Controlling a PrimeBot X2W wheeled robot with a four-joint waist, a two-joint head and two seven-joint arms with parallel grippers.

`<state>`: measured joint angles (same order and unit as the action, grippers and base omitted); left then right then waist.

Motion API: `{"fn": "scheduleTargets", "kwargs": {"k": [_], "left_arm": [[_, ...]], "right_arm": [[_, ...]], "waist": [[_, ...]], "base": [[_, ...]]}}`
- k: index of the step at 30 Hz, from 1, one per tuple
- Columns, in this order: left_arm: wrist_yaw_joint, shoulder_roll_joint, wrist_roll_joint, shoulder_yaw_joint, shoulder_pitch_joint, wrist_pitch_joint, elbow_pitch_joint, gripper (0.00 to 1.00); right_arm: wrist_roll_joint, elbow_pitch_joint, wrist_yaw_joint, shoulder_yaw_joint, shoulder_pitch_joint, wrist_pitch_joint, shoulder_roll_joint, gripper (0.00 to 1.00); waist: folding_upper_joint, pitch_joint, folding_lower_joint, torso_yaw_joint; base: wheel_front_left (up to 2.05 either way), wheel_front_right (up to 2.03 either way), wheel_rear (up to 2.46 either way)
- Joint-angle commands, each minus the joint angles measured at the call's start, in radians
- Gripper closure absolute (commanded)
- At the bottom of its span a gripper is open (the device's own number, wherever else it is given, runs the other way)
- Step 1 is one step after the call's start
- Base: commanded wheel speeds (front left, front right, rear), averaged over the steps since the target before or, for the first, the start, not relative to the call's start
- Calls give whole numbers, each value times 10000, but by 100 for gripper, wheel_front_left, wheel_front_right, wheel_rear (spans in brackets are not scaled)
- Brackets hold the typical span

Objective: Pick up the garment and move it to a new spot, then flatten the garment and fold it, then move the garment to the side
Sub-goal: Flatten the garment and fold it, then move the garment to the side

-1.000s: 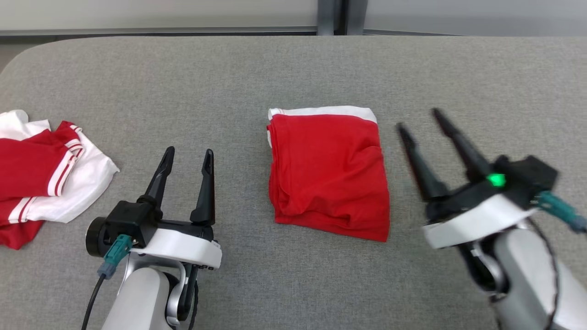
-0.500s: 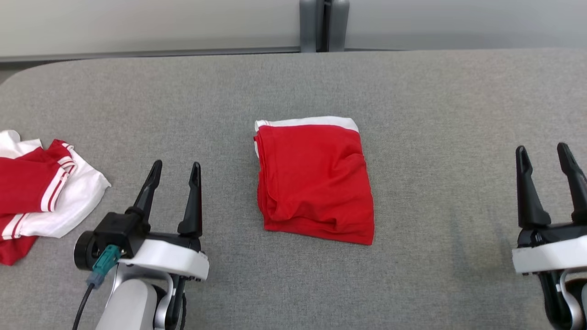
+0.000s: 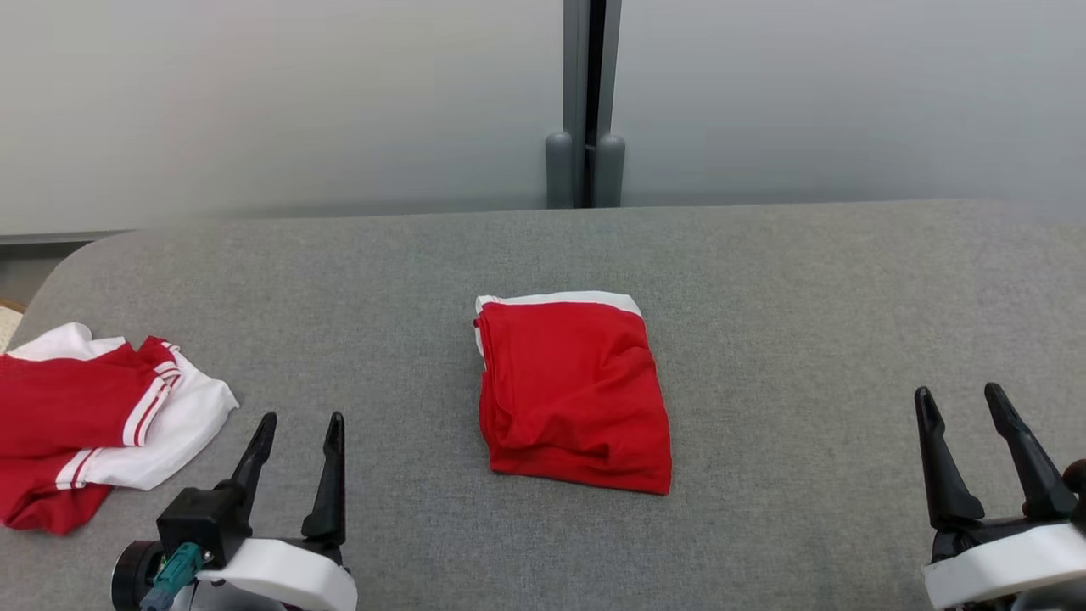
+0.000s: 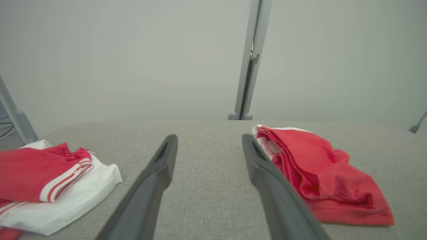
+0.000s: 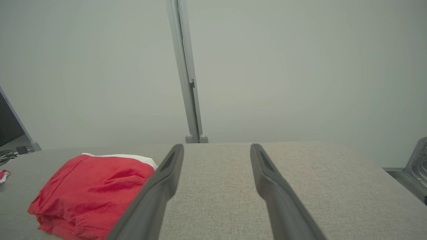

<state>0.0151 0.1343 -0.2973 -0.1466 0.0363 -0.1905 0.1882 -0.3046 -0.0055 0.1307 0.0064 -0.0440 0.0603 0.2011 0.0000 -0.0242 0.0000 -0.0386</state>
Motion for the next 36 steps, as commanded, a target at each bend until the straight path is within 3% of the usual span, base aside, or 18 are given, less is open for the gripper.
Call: {"fn": "scheduleTargets", "kwargs": {"k": [1, 12, 28, 36], "left_arm": [[59, 62, -50, 40, -174, 61, -121, 0], [202, 268, -147, 2, -846, 481, -685, 0], [299, 361, -221, -95, -574, 556, -870, 0], [280, 222, -228, -249, -104, 478, -1035, 0]], "right_arm": [[68, -61, 0, -32, -177, -79, -4, 0], [147, -418, 0, -86, -576, -547, -82, 0], [232, -415, 0, -260, -382, -740, -91, 0], [124, -353, 0, -391, -220, -809, -109, 0]], "waist": [[0, 405, 0, 25], [0, 762, 0, -32], [0, 616, 0, 3], [0, 144, 0, -373]], "base": [[0, 0, 0], [0, 0, 0], [0, 0, 0], [0, 0, 0]]}}
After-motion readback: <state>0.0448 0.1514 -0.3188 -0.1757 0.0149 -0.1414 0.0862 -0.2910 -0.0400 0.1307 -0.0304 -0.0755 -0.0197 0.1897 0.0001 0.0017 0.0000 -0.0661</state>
